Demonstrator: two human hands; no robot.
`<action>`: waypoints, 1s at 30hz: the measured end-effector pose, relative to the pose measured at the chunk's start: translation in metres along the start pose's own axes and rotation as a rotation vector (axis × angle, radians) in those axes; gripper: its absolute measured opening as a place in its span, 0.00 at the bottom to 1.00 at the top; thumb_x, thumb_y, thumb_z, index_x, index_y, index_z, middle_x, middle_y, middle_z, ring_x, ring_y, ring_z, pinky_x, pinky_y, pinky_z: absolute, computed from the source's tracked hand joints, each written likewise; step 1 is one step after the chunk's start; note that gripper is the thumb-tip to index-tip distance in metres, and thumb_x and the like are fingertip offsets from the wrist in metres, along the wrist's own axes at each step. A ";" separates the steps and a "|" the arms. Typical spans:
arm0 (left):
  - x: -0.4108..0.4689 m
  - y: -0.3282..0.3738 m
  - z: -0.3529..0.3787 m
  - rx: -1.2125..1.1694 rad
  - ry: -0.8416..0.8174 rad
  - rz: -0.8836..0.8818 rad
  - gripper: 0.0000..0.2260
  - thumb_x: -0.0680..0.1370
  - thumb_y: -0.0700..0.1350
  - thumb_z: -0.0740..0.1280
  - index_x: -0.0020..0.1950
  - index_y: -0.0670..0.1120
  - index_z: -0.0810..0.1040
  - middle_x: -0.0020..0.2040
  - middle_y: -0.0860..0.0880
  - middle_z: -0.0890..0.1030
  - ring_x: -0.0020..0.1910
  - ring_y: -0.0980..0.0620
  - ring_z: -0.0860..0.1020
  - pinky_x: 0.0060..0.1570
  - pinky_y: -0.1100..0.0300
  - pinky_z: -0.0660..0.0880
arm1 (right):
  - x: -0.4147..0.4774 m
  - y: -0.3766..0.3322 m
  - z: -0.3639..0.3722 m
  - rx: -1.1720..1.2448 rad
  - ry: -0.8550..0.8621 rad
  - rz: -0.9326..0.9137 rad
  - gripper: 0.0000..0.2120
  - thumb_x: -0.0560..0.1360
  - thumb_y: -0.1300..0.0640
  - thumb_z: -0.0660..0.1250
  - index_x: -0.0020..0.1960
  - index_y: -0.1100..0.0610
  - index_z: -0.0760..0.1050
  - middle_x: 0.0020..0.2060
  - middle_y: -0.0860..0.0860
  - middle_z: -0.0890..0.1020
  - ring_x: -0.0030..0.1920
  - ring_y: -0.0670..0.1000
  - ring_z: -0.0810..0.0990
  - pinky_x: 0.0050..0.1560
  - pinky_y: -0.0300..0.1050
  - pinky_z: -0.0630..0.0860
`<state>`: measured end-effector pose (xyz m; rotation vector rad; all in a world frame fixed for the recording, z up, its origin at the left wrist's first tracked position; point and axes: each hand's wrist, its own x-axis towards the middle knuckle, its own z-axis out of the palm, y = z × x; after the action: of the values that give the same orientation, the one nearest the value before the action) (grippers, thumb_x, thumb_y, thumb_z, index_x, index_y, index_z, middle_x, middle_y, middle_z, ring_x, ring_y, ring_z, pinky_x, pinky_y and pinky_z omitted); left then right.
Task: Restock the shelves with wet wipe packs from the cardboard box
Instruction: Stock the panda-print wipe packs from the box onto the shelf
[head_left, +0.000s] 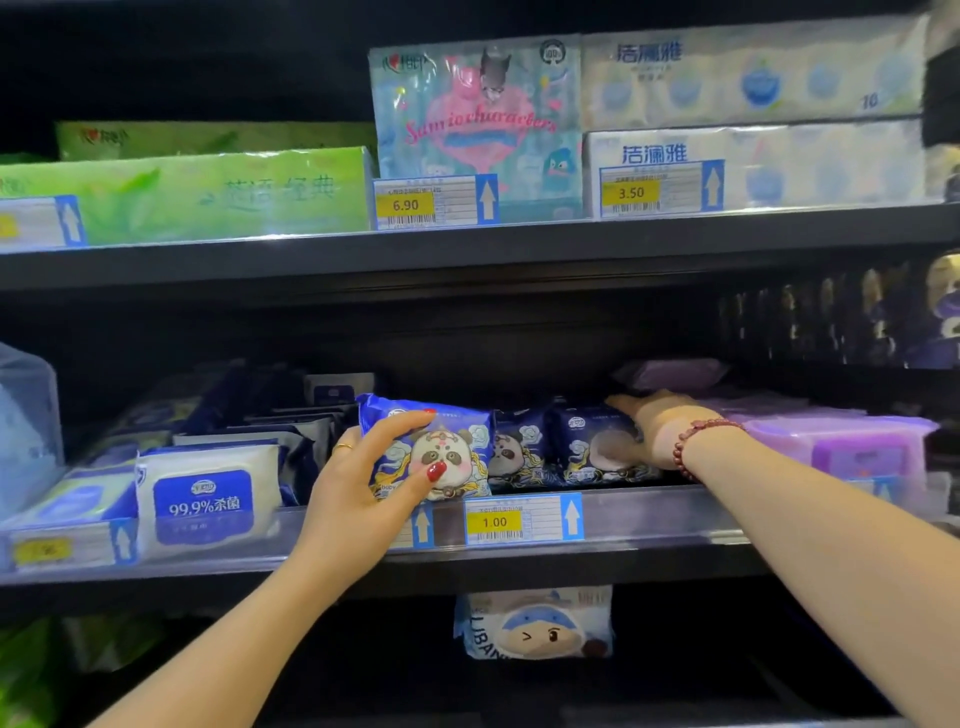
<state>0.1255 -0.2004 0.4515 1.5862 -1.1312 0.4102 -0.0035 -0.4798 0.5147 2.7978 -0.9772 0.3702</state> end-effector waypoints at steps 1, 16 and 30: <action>0.000 0.001 -0.001 -0.004 -0.008 -0.006 0.23 0.74 0.48 0.70 0.53 0.78 0.69 0.56 0.61 0.69 0.55 0.63 0.75 0.37 0.69 0.78 | -0.004 -0.005 -0.005 -0.029 0.036 0.020 0.35 0.75 0.41 0.65 0.76 0.48 0.55 0.66 0.57 0.72 0.62 0.57 0.74 0.57 0.47 0.74; -0.005 0.035 -0.025 -0.295 0.039 -0.069 0.17 0.74 0.42 0.71 0.60 0.58 0.76 0.57 0.58 0.78 0.53 0.63 0.79 0.41 0.68 0.78 | -0.064 -0.124 -0.029 1.355 -0.296 -0.300 0.17 0.68 0.55 0.77 0.54 0.60 0.80 0.48 0.54 0.85 0.47 0.50 0.83 0.49 0.45 0.78; -0.043 -0.036 -0.093 0.483 0.069 -0.094 0.05 0.73 0.51 0.73 0.44 0.58 0.78 0.40 0.57 0.78 0.44 0.54 0.76 0.52 0.48 0.75 | -0.040 -0.175 -0.015 1.254 0.059 0.009 0.24 0.61 0.54 0.81 0.51 0.61 0.76 0.47 0.54 0.82 0.48 0.53 0.81 0.52 0.51 0.79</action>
<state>0.1611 -0.0996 0.4313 2.0168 -0.9425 0.7080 0.0735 -0.3171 0.5067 3.7475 -0.9089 1.4946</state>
